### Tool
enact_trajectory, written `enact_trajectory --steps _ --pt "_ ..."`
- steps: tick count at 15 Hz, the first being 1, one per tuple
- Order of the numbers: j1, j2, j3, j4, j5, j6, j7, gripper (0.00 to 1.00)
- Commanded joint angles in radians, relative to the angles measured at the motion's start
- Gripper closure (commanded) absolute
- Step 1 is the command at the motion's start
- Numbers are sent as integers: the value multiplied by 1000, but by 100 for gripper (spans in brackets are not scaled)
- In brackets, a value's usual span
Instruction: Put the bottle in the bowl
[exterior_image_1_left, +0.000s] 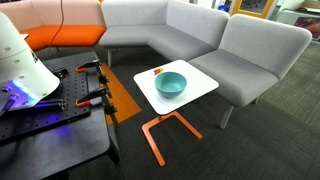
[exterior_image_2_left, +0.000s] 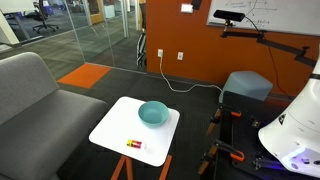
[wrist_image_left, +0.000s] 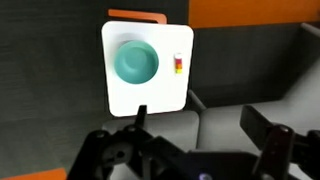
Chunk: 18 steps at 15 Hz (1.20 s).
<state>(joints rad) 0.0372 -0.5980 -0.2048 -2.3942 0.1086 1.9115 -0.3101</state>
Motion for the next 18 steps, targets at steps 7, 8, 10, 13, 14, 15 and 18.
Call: enact_trajectory --steps 7,8,10,13,14,15,18 --pt "103 270 183 -95 105 383 51 0" --pt "115 350 211 -99 114 466 79 0" --pt "126 506 256 -85 111 598 137 0" --pt "116 743 299 -34 48 765 260 0" --pt "118 809 300 -6 40 785 285 0" --pt "122 876 300 23 20 814 299 0" --pt "138 1043 283 133 -39 826 332 0"
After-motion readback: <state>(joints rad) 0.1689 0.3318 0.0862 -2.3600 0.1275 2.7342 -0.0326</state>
